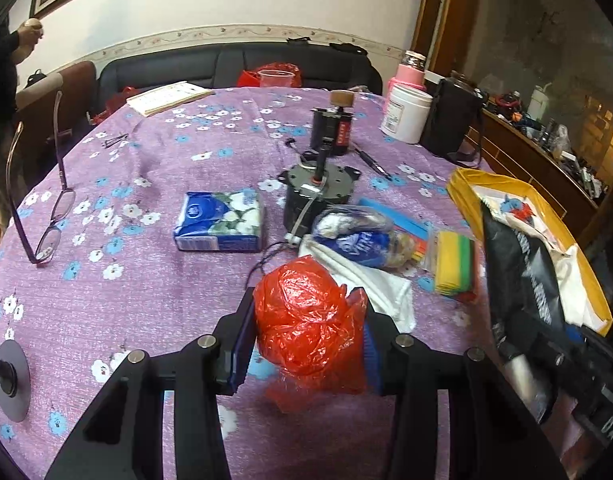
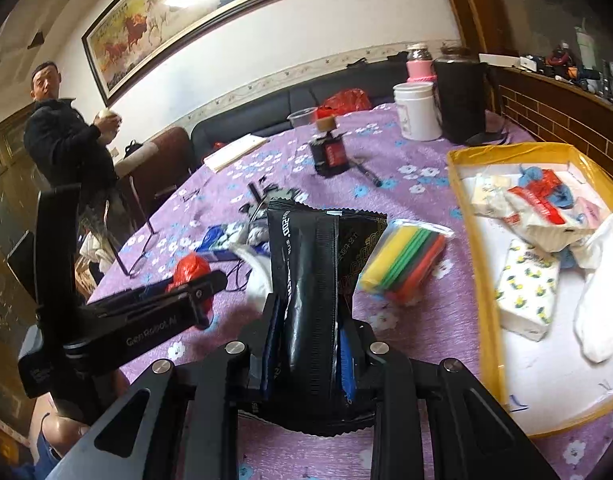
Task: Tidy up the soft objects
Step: 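Carry the red bag and black bag over the tray with both tools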
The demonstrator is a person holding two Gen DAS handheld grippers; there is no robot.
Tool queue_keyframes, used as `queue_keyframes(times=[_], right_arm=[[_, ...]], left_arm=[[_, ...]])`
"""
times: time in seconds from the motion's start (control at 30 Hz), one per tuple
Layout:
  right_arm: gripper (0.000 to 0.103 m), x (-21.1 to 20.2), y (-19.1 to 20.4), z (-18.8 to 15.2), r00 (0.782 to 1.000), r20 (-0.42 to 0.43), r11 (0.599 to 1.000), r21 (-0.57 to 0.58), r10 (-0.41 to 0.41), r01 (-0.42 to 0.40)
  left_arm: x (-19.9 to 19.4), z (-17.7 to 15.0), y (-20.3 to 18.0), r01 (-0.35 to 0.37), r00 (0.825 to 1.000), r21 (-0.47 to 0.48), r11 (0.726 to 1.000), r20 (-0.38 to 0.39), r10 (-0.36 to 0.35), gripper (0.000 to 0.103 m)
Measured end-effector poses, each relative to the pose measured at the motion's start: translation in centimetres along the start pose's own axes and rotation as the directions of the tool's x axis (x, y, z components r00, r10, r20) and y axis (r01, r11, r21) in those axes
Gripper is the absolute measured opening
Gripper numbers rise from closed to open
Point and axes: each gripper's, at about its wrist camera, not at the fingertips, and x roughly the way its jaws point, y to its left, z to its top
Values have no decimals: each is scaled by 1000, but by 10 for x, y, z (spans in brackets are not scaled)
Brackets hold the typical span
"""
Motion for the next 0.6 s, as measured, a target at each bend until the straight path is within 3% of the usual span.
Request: queue_keyframes(times=[0.2,0.37,0.6], right_arm=[[27,-24,-34,10,998,55,998,64,-29,25],[27,-41,-75,12,993,82,987,142,-82,69],[27,-61,-141,5,980,76,952,261,-184,158]], left_arm=[[-10,4,-26,52,999,28,998,-6,-52,44],[-14,6,-71,95,995,105,990,-9,-94,44],[-10,8,-148,220,975,203,954,-59,-212,44]])
